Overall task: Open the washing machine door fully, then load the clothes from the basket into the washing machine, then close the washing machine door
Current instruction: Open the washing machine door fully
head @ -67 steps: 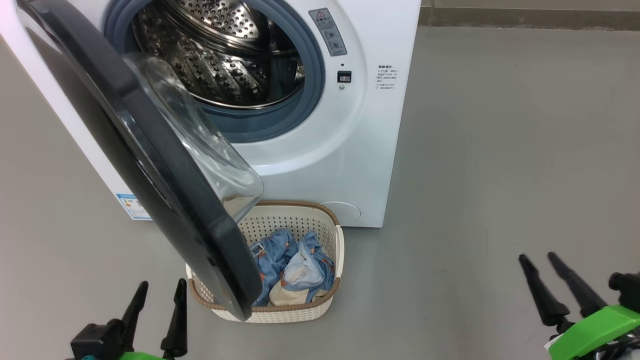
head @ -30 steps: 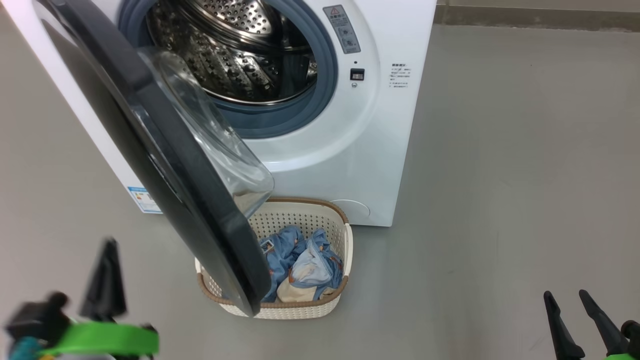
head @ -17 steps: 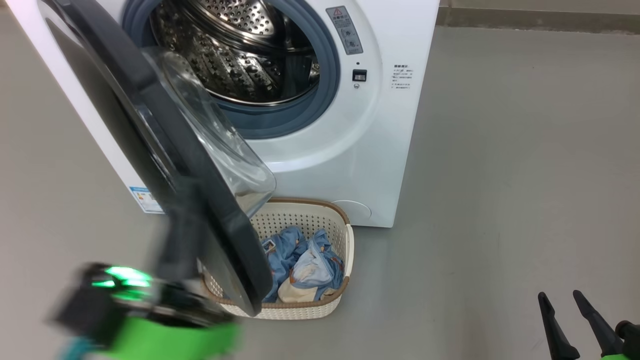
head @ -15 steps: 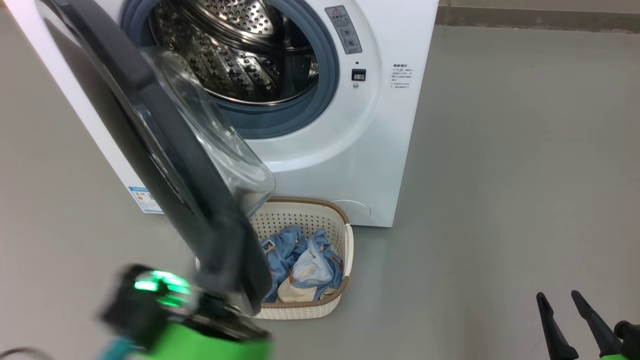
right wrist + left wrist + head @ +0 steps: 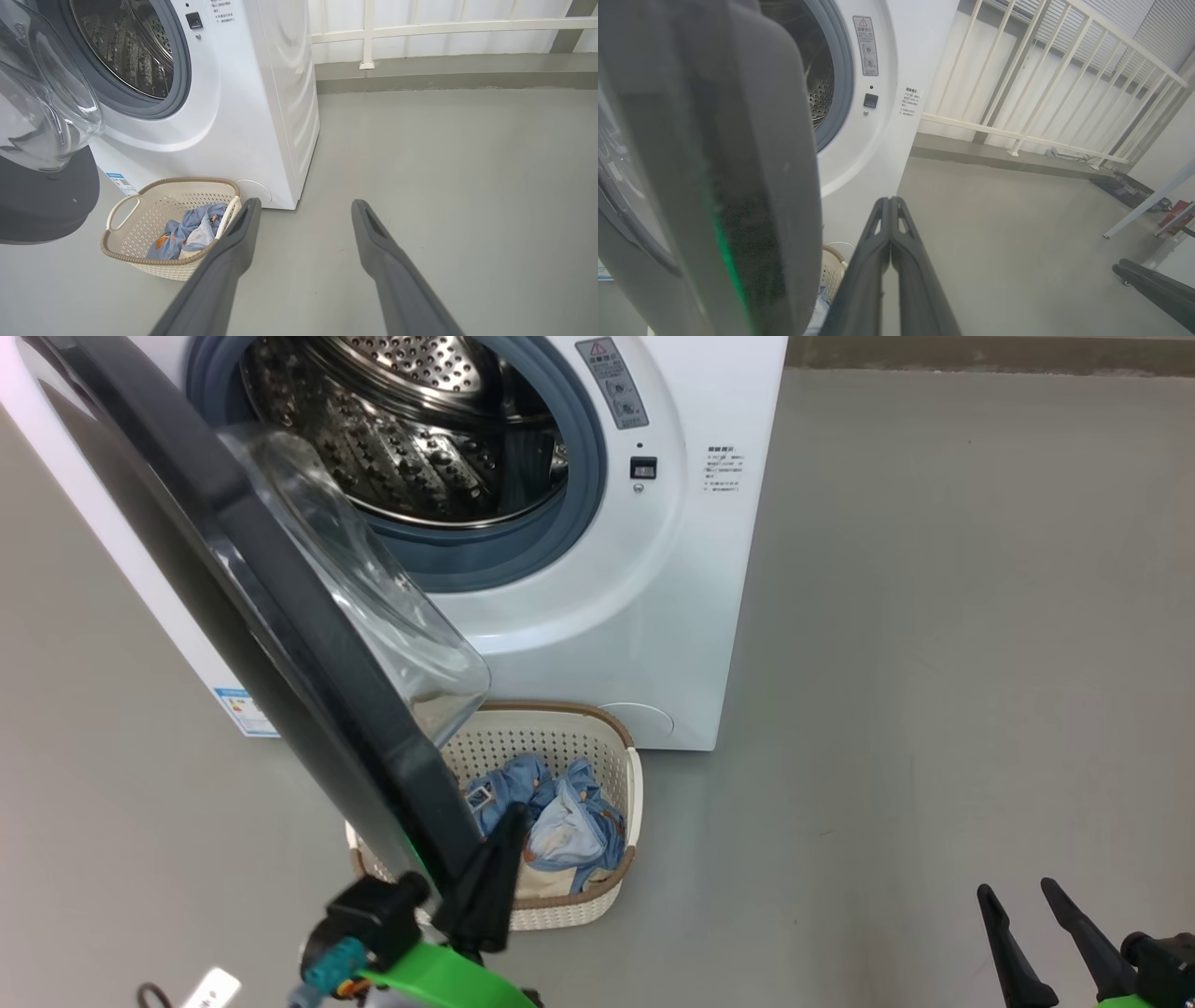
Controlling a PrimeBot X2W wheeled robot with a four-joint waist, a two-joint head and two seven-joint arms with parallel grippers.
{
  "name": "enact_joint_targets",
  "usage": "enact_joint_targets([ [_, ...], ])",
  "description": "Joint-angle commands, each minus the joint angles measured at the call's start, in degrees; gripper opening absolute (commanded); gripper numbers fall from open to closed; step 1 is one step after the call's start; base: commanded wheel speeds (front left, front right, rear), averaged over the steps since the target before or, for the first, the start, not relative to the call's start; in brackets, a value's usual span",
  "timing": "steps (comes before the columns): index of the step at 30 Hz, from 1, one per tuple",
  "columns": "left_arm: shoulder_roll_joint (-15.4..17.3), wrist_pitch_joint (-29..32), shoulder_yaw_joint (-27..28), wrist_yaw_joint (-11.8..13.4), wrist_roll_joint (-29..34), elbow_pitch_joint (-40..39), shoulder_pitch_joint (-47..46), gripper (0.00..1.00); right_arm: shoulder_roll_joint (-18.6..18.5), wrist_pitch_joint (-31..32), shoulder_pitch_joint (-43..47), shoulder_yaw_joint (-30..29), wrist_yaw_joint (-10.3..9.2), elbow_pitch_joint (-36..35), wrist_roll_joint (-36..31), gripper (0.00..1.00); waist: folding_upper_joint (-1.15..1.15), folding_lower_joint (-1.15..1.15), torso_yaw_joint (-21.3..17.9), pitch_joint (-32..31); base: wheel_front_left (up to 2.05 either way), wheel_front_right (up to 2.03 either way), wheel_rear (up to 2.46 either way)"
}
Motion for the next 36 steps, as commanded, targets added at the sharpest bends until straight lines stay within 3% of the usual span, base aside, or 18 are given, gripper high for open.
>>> enact_joint_targets([
  [1,0.3,-0.7,2.5,0.3,-0.6,0.0,-3.1,0.00,-1.5,-0.7,-1.7,1.1,0.09,-1.1,0.8,1.00,0.00,0.00,0.0,-0.1,0.00,0.00,0.00],
  [9,0.3,-1.2,6.0,-0.1,-1.6,4.7,-5.0,0.00,-1.4,-0.7,-1.4,0.9,0.09,-0.9,0.8,1.00,0.00,0.00,0.2,-0.2,0.00,0.00,0.00],
  [36,0.2,-1.3,13.8,0.3,0.6,0.2,1.5,0.00,-1.4,-0.7,-0.9,-0.1,0.09,-2.1,0.3,1.00,0.00,0.00,6.9,0.2,0.00,0.00,0.00],
])
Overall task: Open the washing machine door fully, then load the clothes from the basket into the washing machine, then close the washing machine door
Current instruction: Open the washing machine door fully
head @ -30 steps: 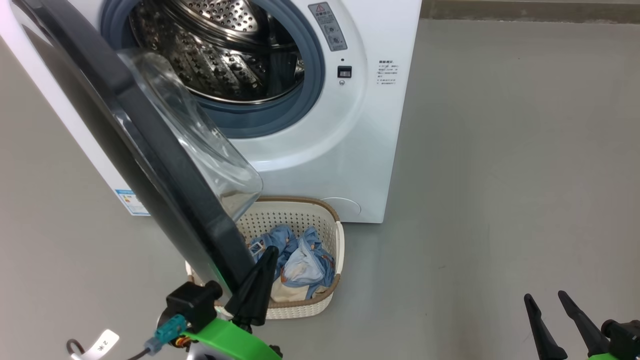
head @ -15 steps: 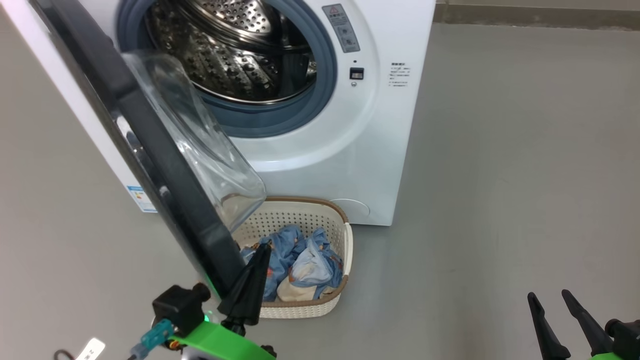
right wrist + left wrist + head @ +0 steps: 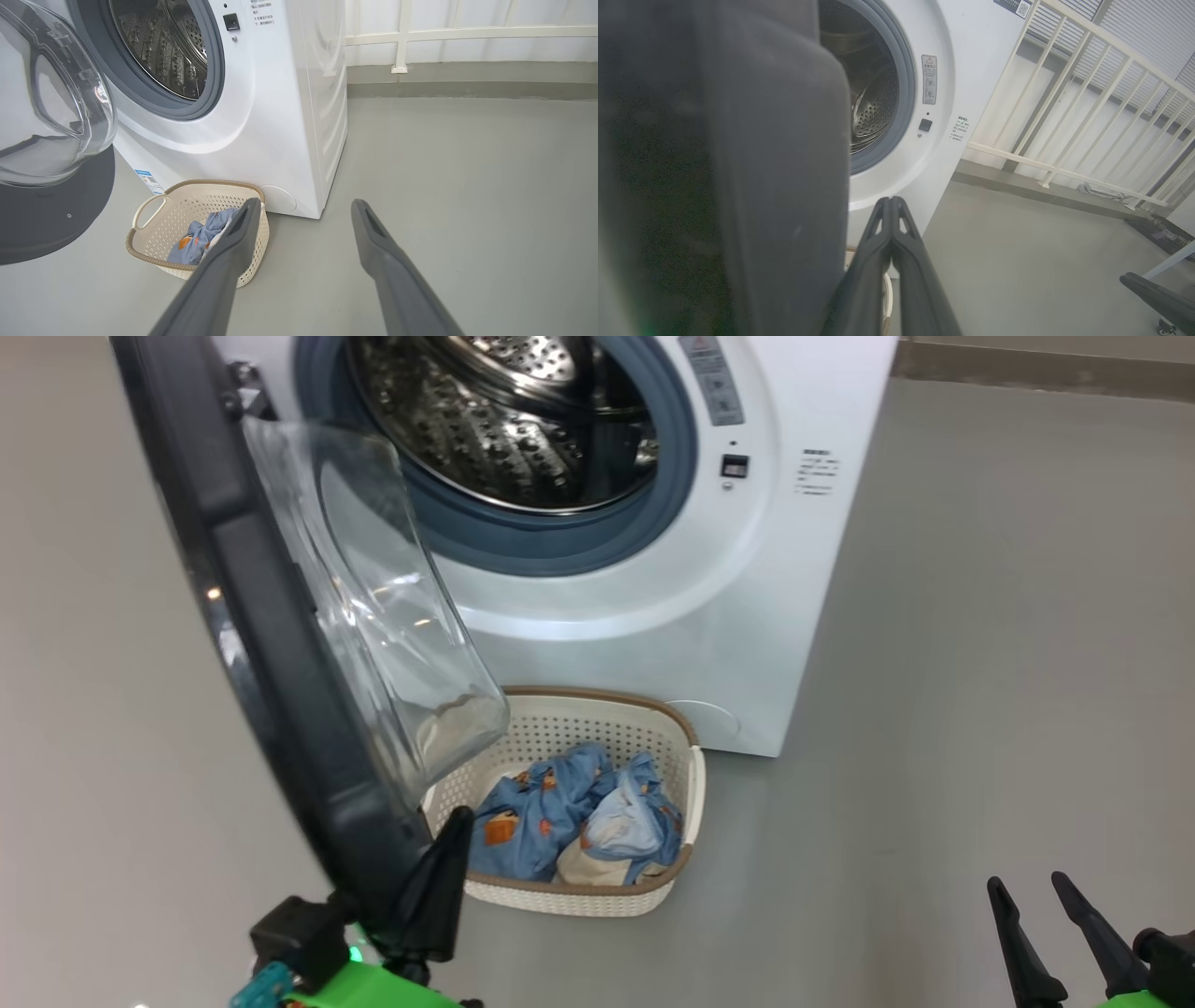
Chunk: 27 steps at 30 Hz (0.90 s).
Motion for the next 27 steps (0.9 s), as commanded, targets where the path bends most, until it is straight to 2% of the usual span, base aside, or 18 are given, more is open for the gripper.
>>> enact_joint_targets([
  [1,1.8,-0.5,4.4,1.1,0.5,-1.0,-1.2,0.00,-1.4,-0.7,-0.9,1.1,0.09,-1.4,-0.2,1.00,0.00,0.00,1.0,0.3,0.00,0.00,0.00],
  [13,3.5,-0.5,11.4,3.5,2.6,-4.9,3.6,0.00,-1.7,-0.7,-1.2,0.7,0.09,-1.5,-0.3,1.00,0.00,0.00,6.2,1.1,0.00,0.00,0.00],
  [27,8.5,-0.5,23.8,5.3,1.8,0.9,-1.4,0.00,-1.8,-0.7,-1.7,1.1,0.09,-1.9,-0.5,1.00,0.00,0.00,7.8,2.9,0.00,0.00,0.00],
])
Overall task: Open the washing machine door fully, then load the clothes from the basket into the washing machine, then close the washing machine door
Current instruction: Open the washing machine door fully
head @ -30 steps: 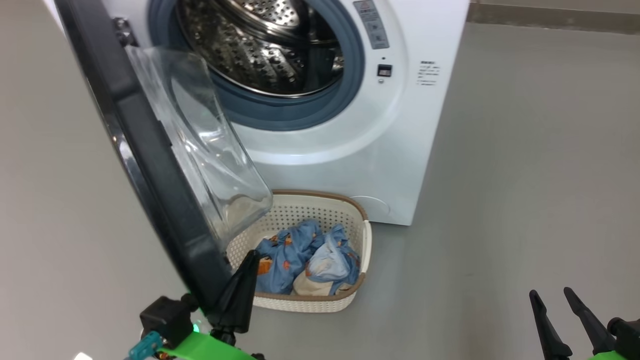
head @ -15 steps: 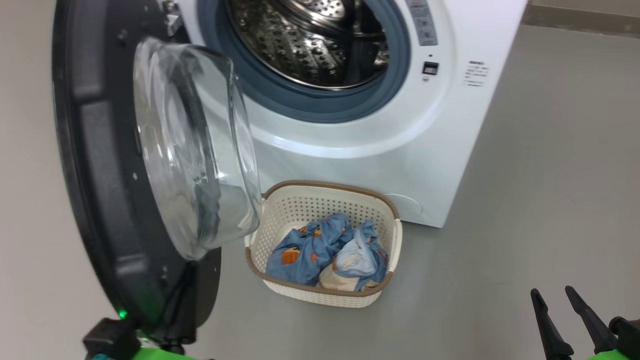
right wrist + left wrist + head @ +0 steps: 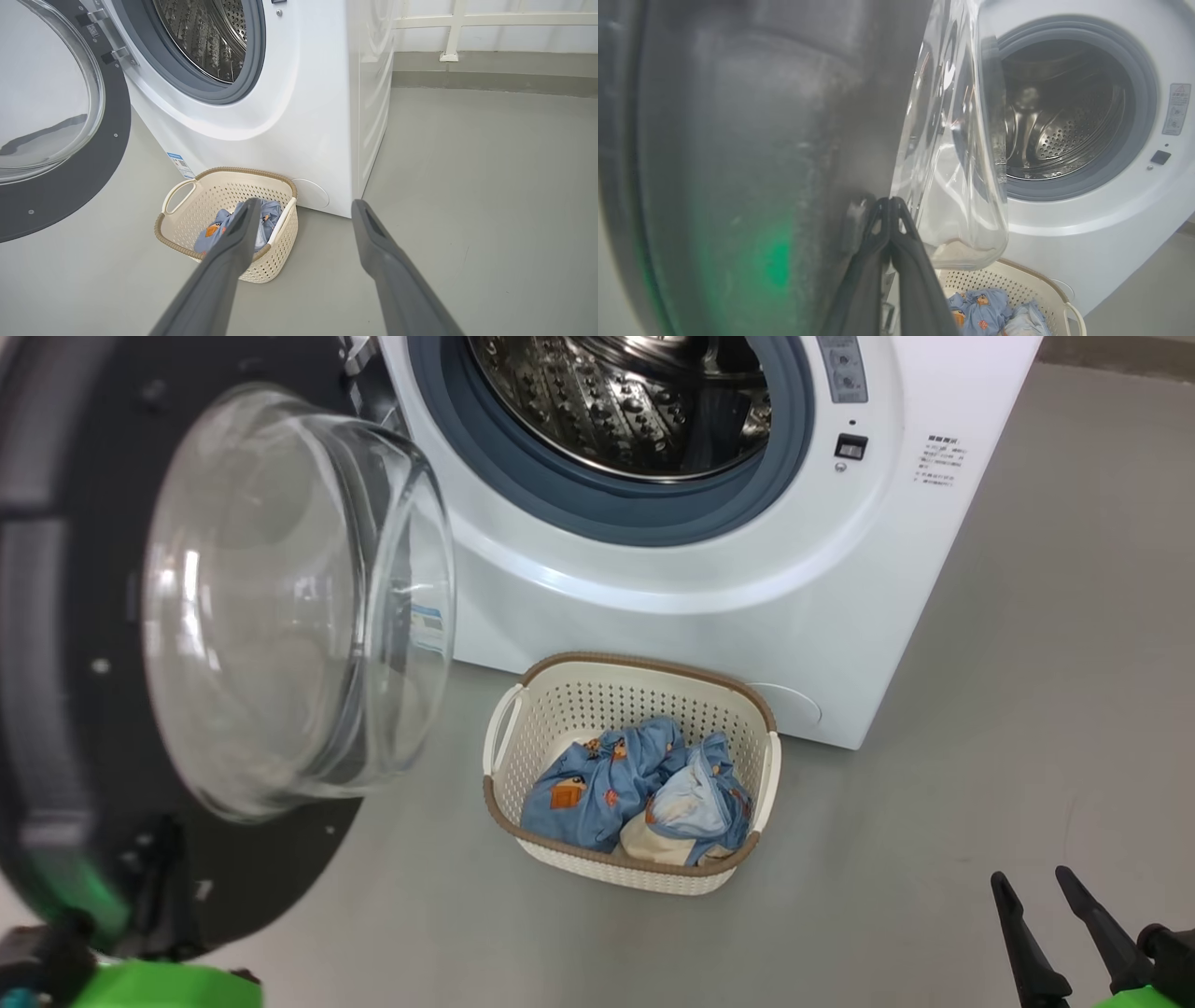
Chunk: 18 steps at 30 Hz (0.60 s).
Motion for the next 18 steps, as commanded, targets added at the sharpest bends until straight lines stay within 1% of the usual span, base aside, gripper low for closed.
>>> enact_joint_targets([
  [1,3.1,-0.4,4.7,1.0,-0.2,0.0,-4.1,0.00,-1.5,-0.7,-1.6,1.1,0.09,-1.3,-0.4,1.00,0.00,0.00,0.0,0.5,0.00,0.00,0.00],
  [9,6.5,-0.4,11.4,1.6,0.4,6.3,-9.6,0.00,-1.8,-0.7,-2.4,1.2,0.09,-1.4,-0.4,1.00,0.00,0.00,-0.5,2.1,0.00,0.00,0.00],
  [15,9.6,-0.4,15.7,1.4,1.4,11.0,-13.2,0.00,-2.2,-0.7,-3.1,1.2,0.09,-1.5,-0.4,1.00,0.00,0.00,-1.0,3.8,0.00,0.00,0.00],
  [18,10.5,-0.4,17.0,1.1,1.6,12.6,-14.6,0.00,-2.4,-0.7,-3.4,1.2,0.09,-1.6,-0.5,1.00,0.00,0.00,-1.1,4.6,0.00,0.00,0.00],
])
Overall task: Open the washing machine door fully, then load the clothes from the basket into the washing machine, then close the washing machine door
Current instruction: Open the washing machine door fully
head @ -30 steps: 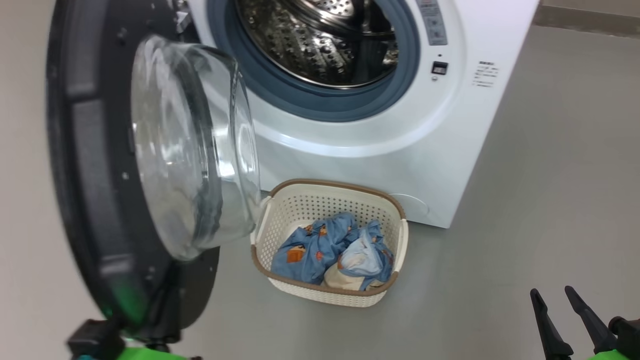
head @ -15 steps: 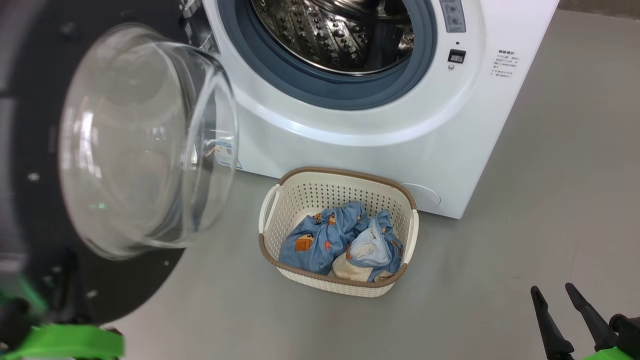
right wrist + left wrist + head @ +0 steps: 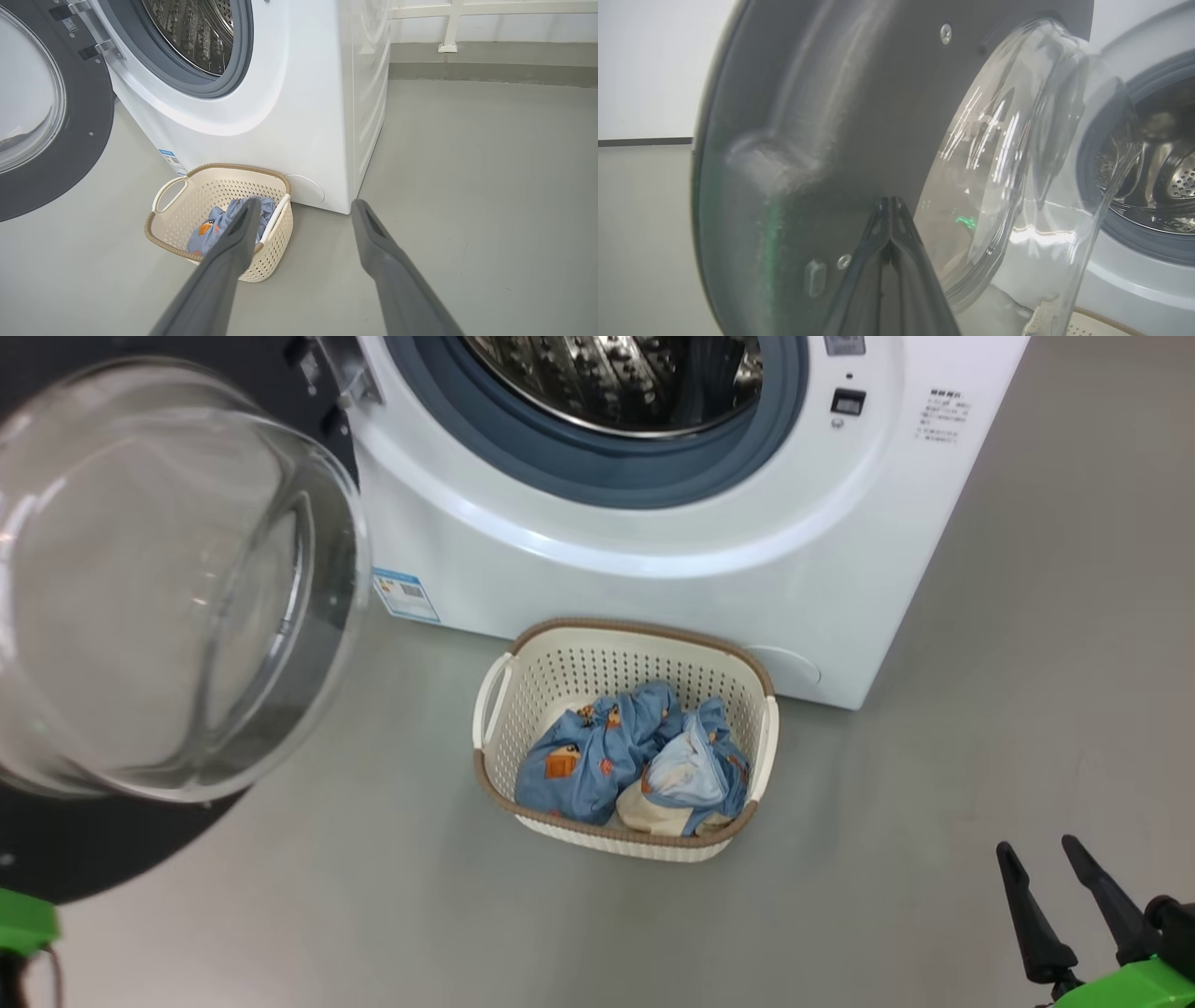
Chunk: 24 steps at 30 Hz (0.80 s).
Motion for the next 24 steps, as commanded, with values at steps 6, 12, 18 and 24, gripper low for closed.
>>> enact_joint_targets([
  [6,7.1,-0.4,6.4,-1.2,1.8,6.0,-7.4,0.00,-1.9,-0.7,-2.5,0.9,0.09,-1.9,-0.6,1.00,0.00,0.00,-0.7,3.1,0.00,0.00,0.00],
  [12,9.4,-0.4,9.2,-2.0,3.8,11.2,-12.3,0.00,-2.6,-0.7,-3.5,0.7,0.09,-2.3,-0.6,1.00,0.00,0.00,-1.2,5.8,0.00,0.00,0.00],
  [18,11.9,-0.4,12.1,-1.6,5.0,16.6,-17.1,0.00,-3.2,-0.7,-4.6,0.6,0.09,-2.7,-0.9,1.00,0.00,0.00,-2.0,8.2,0.00,0.00,0.00],
  [24,14.5,-0.4,13.9,-1.4,6.4,21.2,-20.6,0.00,-3.6,-0.7,-5.3,0.4,0.09,-2.7,-0.9,1.00,0.00,0.00,-2.6,9.2,0.00,0.00,0.00],
])
